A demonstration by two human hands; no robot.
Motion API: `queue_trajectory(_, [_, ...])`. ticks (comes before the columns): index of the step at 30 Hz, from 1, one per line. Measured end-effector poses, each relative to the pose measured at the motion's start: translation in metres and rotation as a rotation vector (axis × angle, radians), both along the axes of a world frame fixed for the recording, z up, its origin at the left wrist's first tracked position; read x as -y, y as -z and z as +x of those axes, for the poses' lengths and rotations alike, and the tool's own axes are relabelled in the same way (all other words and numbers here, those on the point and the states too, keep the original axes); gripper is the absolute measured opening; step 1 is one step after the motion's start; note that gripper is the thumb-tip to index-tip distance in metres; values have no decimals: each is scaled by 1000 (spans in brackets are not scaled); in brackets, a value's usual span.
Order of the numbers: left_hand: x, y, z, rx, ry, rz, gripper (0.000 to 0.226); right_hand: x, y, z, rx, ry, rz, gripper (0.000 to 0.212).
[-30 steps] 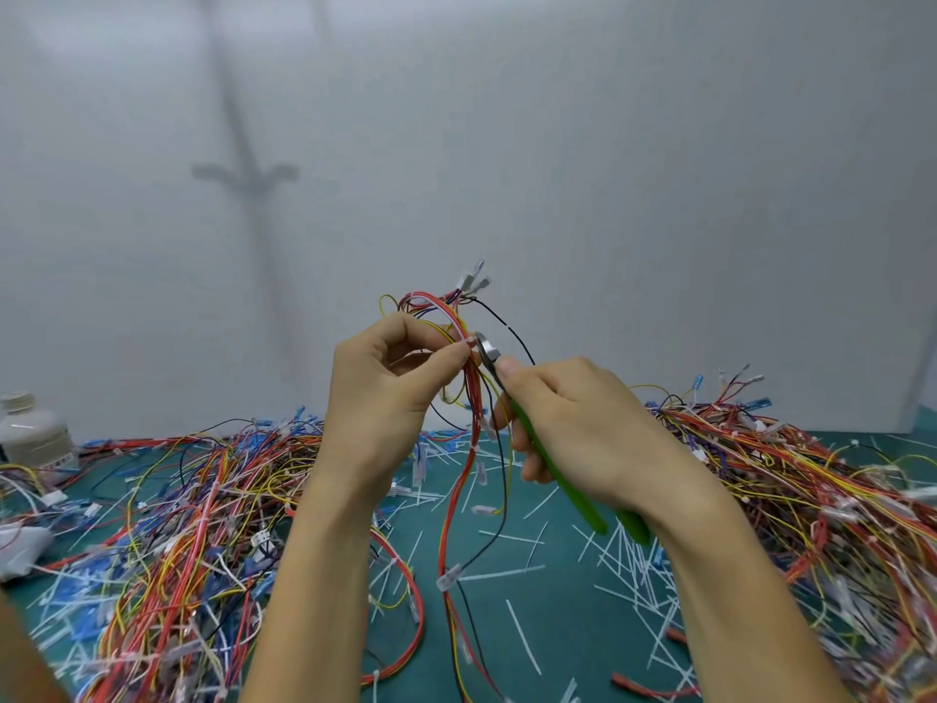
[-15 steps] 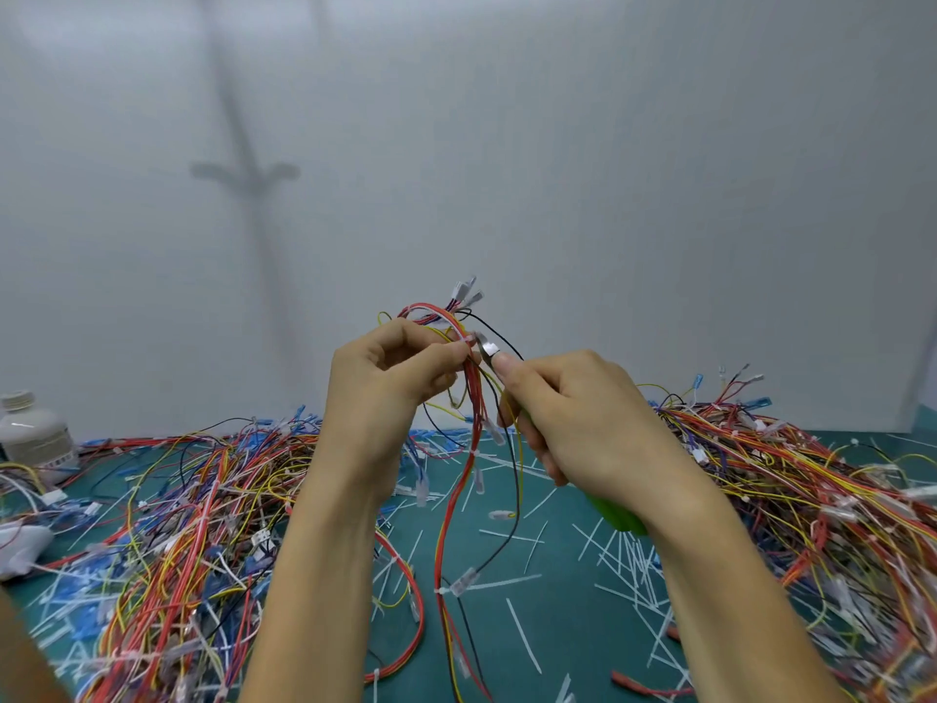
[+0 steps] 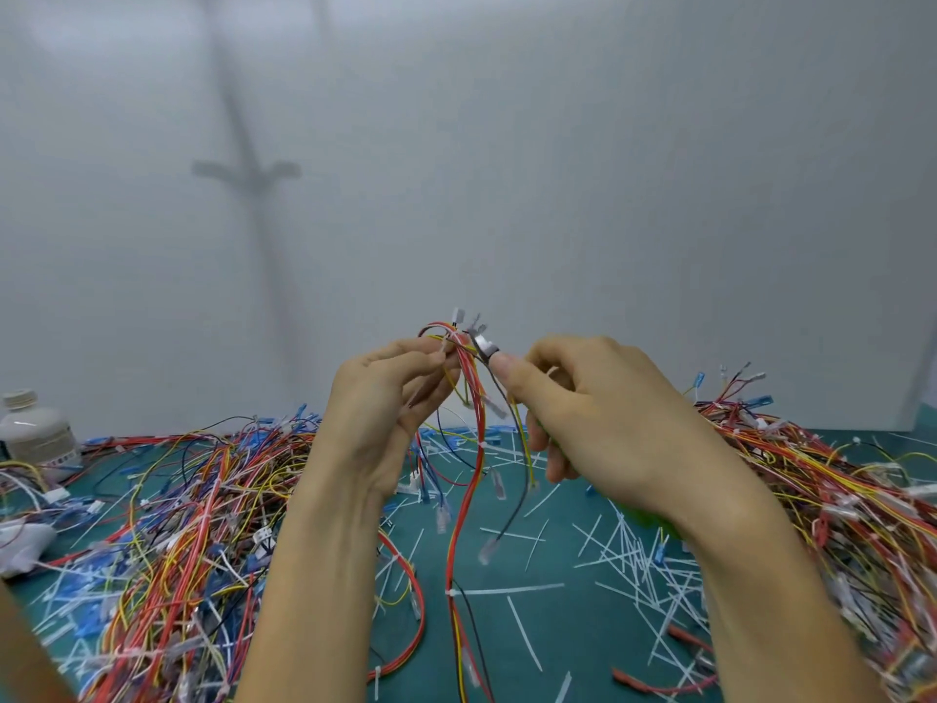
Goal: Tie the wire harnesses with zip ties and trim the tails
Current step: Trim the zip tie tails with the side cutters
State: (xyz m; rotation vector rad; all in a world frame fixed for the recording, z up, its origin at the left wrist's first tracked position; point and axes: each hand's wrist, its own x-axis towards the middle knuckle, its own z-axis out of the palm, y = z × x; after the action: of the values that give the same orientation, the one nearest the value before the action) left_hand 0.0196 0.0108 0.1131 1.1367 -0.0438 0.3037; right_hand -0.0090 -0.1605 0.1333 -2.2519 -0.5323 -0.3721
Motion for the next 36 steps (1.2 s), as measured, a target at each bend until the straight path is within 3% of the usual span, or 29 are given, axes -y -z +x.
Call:
queue_trajectory(5, [2, 1, 1, 11, -48, 78, 16, 2, -3, -5, 143, 94, -14, 44])
queue_trajectory(11, [4, 3, 0, 63, -89, 291, 18, 0, 11, 9, 72, 68, -216, 39])
queue_trajectory(16, [4, 2, -2, 116, -76, 420, 18, -3, 20, 21, 56, 93, -222, 40])
queue_trajectory(36, [5, 1, -4, 198, -95, 588, 30, -7, 24, 20, 179, 186, -253, 40])
